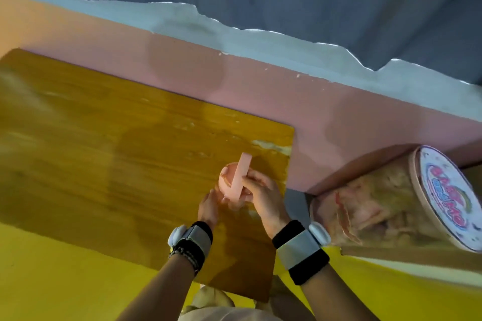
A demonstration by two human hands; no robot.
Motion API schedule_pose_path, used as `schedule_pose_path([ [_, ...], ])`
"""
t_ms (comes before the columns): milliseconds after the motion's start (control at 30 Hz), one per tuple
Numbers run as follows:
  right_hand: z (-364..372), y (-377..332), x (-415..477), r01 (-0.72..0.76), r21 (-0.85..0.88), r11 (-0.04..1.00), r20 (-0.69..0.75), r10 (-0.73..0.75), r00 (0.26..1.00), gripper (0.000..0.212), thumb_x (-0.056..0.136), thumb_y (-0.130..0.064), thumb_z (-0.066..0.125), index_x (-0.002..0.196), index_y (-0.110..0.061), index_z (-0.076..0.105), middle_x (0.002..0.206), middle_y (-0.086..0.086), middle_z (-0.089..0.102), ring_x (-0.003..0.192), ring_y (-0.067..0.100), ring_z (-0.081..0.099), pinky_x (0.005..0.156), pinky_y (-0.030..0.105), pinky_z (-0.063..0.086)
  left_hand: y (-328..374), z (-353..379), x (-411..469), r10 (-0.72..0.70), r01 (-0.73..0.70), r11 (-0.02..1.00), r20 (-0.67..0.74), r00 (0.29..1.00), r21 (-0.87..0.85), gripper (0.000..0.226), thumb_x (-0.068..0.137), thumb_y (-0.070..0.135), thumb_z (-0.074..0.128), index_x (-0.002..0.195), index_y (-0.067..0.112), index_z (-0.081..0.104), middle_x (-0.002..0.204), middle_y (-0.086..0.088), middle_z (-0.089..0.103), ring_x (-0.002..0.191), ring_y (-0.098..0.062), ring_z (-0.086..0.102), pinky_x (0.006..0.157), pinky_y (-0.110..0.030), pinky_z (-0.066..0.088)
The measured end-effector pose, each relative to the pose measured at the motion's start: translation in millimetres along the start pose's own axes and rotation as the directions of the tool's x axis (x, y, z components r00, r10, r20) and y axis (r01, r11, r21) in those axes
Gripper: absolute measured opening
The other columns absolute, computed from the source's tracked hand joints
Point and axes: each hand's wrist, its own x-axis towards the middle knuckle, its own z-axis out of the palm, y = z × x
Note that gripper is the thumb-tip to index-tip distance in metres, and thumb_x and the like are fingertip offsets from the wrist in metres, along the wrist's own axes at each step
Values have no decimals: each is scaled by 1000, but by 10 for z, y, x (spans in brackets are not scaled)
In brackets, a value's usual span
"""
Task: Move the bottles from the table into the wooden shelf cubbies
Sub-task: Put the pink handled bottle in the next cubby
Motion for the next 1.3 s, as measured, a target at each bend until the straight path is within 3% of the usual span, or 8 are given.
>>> schedule_pose_path([
  [100, 57, -22, -67, -2, 32, 999, -58, 4, 998, 16, 89, -21, 68, 80, -31, 76, 102, -2, 74, 104, 26, 68, 94, 58, 52, -2, -14, 39, -21, 21, 1000, 2, 1000, -6, 22, 108, 25, 40, 103, 20, 61, 134, -18, 59, 118, -30, 54, 108, -52, 45],
  [233, 102, -18, -97, 36, 42, 998, -77, -33, 996, 23, 98, -11, 60, 86, -27, 72, 99, 0, 73, 86, 22, 71, 87, 62, 53, 29, -59, 16, -119, 122, 987, 33, 992, -104, 33, 104, 28, 45, 132, 14, 58, 128, -9, 62, 125, -26, 54, 108, -53, 45],
  [400, 90, -44, -96, 75, -2, 997, -94, -75, 993, 26, 100, -9, 56, 91, -29, 70, 100, -4, 72, 76, 12, 72, 85, 59, 56, 111, -53, -32, -134, 139, 984, 50, 990, -110, 31, 104, 36, 47, 126, 17, 58, 126, -6, 60, 121, -24, 54, 102, -48, 46],
  [667, -75, -84, -205, 85, 1, 996, -187, -83, 979, 31, 98, -9, 60, 81, -32, 74, 103, -2, 75, 104, 27, 69, 91, 57, 55, 189, 50, -32, -149, 162, 964, 75, 986, -209, 34, 104, 41, 47, 125, 16, 57, 126, -11, 64, 120, -33, 60, 96, -46, 50],
  [900, -370, -68, -449, 138, 143, 980, -257, -97, 961, 24, 96, 2, 56, 86, -13, 72, 90, 10, 72, 90, 28, 67, 84, 45, 54, 94, 375, -113, -150, 170, 981, 195, 969, -92, 40, 103, 41, 49, 127, 13, 63, 129, -13, 66, 112, -31, 63, 97, -48, 50],
  [1067, -677, -17, -722, 229, 206, 952, -328, -153, 932, 17, 89, 8, 57, 85, 24, 57, 75, 29, 63, 70, 22, 63, 70, 29, 55, 19, 686, -309, -161, 160, 987, 261, 952, 28, 41, 103, 41, 48, 132, 15, 61, 131, -10, 65, 123, -31, 60, 90, -45, 53],
  [1167, -869, 59, -851, 269, 224, 937, -405, -161, 900, 18, 87, 6, 61, 88, 23, 57, 75, 29, 61, 71, 23, 60, 71, 26, 53, -1, 872, -484, -169, 164, 986, 300, 939, 44, 39, 106, 38, 44, 138, 18, 54, 133, -8, 61, 127, -29, 56, 103, -50, 48],
  [1300, -1199, 185, -1111, 252, 261, 932, -491, -97, 866, 10, 91, 6, 59, 95, 13, 65, 80, 11, 68, 79, 23, 64, 74, 34, 52, -124, 1174, -748, -178, 149, 982, 318, 931, 113, 31, 106, 36, 47, 131, 21, 56, 129, -7, 60, 123, -28, 57, 99, -50, 50],
])
